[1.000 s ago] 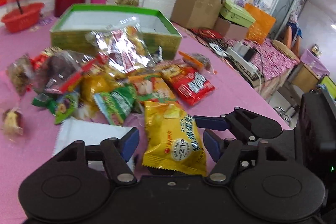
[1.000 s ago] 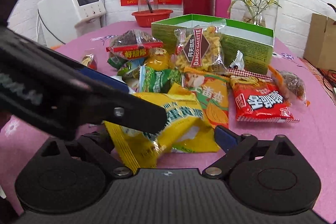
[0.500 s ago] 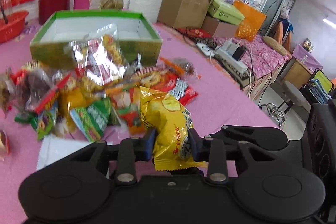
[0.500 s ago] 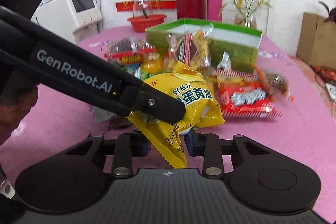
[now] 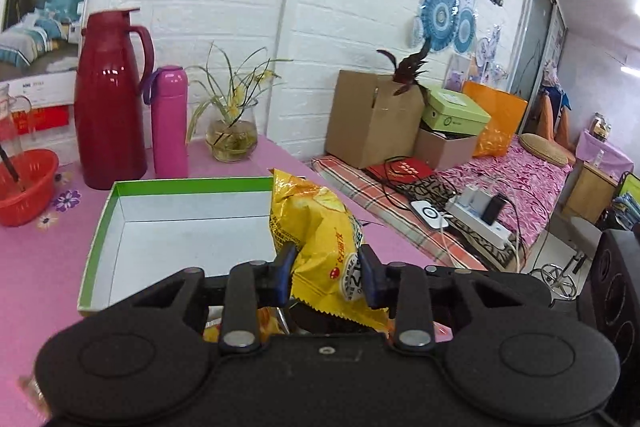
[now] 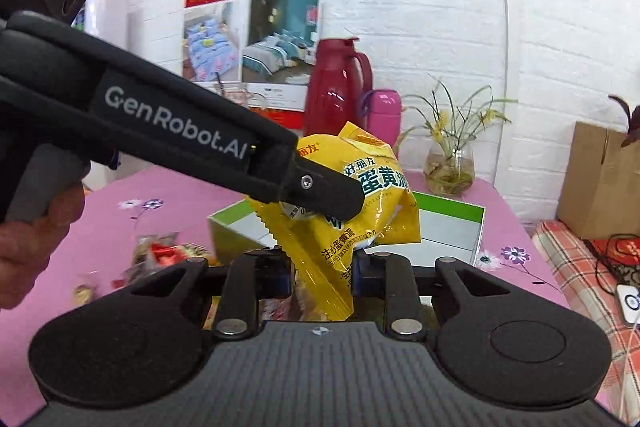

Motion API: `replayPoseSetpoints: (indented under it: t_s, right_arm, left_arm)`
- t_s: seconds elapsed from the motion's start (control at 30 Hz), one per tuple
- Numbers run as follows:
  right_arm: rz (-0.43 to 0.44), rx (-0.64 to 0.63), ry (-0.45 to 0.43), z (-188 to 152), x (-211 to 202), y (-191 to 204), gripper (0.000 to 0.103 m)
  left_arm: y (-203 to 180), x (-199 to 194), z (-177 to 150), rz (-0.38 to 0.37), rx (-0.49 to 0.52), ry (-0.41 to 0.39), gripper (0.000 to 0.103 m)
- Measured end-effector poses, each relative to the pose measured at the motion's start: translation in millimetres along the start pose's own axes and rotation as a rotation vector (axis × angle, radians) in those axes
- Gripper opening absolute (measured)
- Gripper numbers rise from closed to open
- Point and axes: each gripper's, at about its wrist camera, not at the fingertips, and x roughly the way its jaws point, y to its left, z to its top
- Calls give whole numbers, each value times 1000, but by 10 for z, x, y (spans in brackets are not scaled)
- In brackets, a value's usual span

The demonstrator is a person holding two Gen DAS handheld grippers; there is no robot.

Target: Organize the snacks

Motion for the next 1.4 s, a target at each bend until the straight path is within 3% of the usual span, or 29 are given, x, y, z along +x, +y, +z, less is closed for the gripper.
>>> replayPoseSetpoints:
  t_s: [0.27,0.3,0.33,0.37,0.4,0.47,0.63,0.73,0.97,1.1,1.27,1.4]
  right_arm:
    - [2,57,87,-30,518,-288,46]
    - [6,67,80,-35,530,-305,53]
    - [0,74,70,-31,530,-316,78]
    - [-18,71,69,-19,528,-312,98]
    - [-38,60,61,-19,508,-299,103]
    - [-53,17,35,-27,426,-279,103]
    - [-41,-12,-10,-3,81,-221,103]
    - [-7,5,-30,-43,-169,-156,103]
    - [44,26,-46,-266,-681,87,103]
    - [75,66,-5,-457,-826,217,103]
    - [132,149,80,-680,-894,386,103]
    - [186,200,138,-805,-883,589,103]
  left_arm:
    - [341,614,53,7,-44,53,26]
    - [374,646,50,20,-49,49,38]
    - [404,661,38,36,-57,44,87]
    - [424,658,26,61,-65,39,103]
    - [435,624,6,93,-68,15,103]
    - [428,502,-19,126,-50,-39,103]
    - [359,110,-38,182,-43,-81,103]
    - [204,-190,-105,280,-35,-123,103]
    - [106,-844,-545,286,-66,-167,103]
    - [51,-1078,-857,359,-68,-126,103]
    - [132,-1303,-1261,342,-192,-63,103]
    - [181,-1410,-1507,299,-223,-16,103]
